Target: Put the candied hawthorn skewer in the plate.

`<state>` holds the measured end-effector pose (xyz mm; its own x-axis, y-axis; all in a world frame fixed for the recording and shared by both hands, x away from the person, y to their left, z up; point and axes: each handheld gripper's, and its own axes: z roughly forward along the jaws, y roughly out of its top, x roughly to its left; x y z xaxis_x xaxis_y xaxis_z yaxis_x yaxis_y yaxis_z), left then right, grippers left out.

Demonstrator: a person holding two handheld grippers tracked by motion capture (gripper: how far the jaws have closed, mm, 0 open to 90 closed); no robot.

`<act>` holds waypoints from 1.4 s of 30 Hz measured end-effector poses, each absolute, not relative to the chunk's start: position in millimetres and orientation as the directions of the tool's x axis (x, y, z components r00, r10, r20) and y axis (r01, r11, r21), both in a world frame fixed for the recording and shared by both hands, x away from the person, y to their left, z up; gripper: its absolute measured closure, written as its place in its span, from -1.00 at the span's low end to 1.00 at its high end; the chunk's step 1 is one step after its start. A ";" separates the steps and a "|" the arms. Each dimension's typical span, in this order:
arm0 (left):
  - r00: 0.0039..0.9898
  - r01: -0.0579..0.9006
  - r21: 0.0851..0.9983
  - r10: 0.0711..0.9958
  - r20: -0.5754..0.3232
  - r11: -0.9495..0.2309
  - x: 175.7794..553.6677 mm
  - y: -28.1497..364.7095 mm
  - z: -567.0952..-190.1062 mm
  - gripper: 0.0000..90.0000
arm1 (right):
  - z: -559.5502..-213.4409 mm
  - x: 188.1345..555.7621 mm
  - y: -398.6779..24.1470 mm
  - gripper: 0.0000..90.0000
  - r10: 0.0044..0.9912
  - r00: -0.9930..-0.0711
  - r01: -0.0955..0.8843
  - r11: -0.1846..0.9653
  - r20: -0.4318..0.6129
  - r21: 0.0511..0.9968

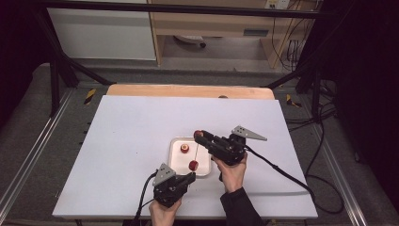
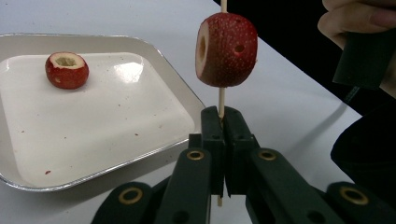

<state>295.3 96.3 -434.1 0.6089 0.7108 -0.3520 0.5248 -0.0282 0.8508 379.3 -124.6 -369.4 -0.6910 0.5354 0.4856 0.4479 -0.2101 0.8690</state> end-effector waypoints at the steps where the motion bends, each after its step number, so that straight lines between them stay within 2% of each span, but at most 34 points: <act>1: 0.610 0.523 0.852 0.711 -0.350 -0.029 295.5 96.8 -434.0 0.96 | -369.4 379.4 -124.6 0.38 0.535 -0.691 0.448 -0.210 0.486 0.869; 10: 0.605 0.523 0.852 0.711 -0.359 -0.014 296.9 96.0 -432.9 0.96 | -372.9 378.9 -121.2 0.38 0.522 -0.691 0.461 -0.214 0.500 0.861; 21: 0.602 0.529 0.846 0.677 -0.423 0.058 296.4 97.0 -430.4 0.96 | -375.7 374.2 -119.5 0.38 0.532 -0.704 0.443 -0.191 0.471 0.876; 27: 0.578 0.507 0.858 0.704 -0.413 0.087 301.6 104.4 -423.7 0.96 | -389.6 367.3 -109.7 0.38 0.516 -0.716 0.469 -0.142 0.470 0.872; 35: 0.583 0.496 0.866 0.717 -0.383 0.059 303.7 108.2 -424.9 0.96 | -394.7 363.7 -106.5 0.36 0.514 -0.723 0.470 -0.125 0.462 0.874; 42: 0.596 0.479 0.878 0.735 -0.323 -0.003 304.2 120.6 -430.8 0.96 | -382.3 368.3 -118.0 -0.13 0.558 -0.718 0.448 -0.087 0.416 0.890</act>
